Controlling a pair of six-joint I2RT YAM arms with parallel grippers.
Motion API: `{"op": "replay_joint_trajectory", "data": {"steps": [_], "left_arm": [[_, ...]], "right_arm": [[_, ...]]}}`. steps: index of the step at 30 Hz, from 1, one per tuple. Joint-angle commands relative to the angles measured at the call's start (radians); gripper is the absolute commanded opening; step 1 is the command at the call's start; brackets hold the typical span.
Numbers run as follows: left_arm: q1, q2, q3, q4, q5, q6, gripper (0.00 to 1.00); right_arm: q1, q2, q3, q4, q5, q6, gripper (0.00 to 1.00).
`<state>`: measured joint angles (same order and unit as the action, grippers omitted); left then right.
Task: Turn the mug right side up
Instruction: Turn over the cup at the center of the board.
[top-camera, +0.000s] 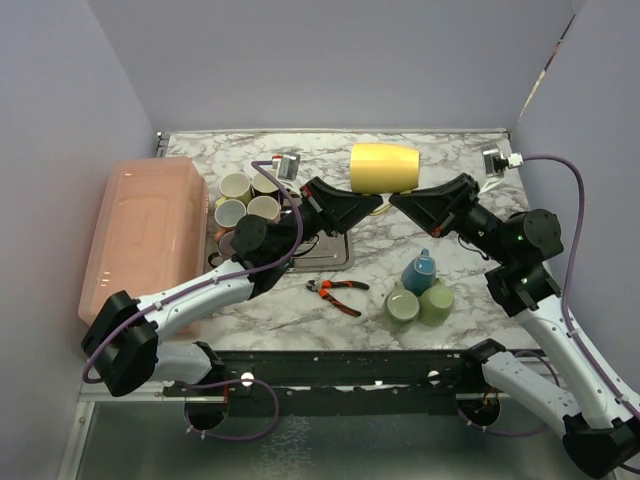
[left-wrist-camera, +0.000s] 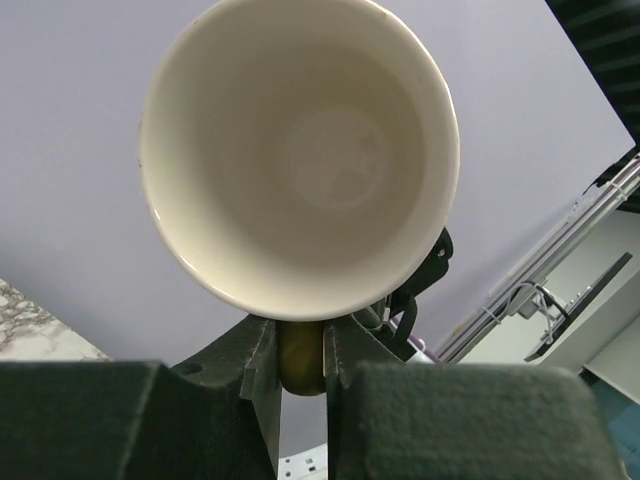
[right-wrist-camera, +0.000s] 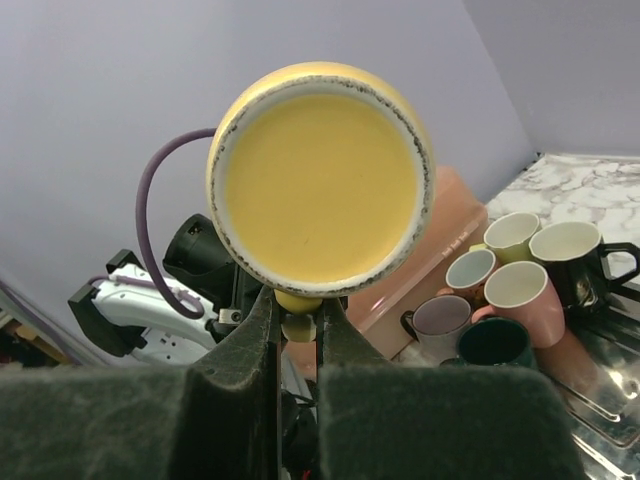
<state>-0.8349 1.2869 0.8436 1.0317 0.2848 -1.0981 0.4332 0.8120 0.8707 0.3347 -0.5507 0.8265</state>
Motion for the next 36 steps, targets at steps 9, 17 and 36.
{"op": "replay_joint_trajectory", "data": {"steps": [9, 17, 36], "left_arm": [[0.047, -0.005, 0.075, -0.070, -0.005, 0.162, 0.00], [0.083, -0.016, 0.183, -0.698, -0.262, 0.512, 0.00], [0.094, 0.284, 0.379, -1.231, -0.888, 0.517, 0.00]], "right_arm": [[0.007, -0.064, 0.023, -0.304, 0.269, -0.233, 0.75], [0.007, -0.089, -0.006, -0.489, 0.448, -0.307, 0.76], [0.007, 0.011, -0.001, -0.650, 0.642, -0.242, 0.75]]}}
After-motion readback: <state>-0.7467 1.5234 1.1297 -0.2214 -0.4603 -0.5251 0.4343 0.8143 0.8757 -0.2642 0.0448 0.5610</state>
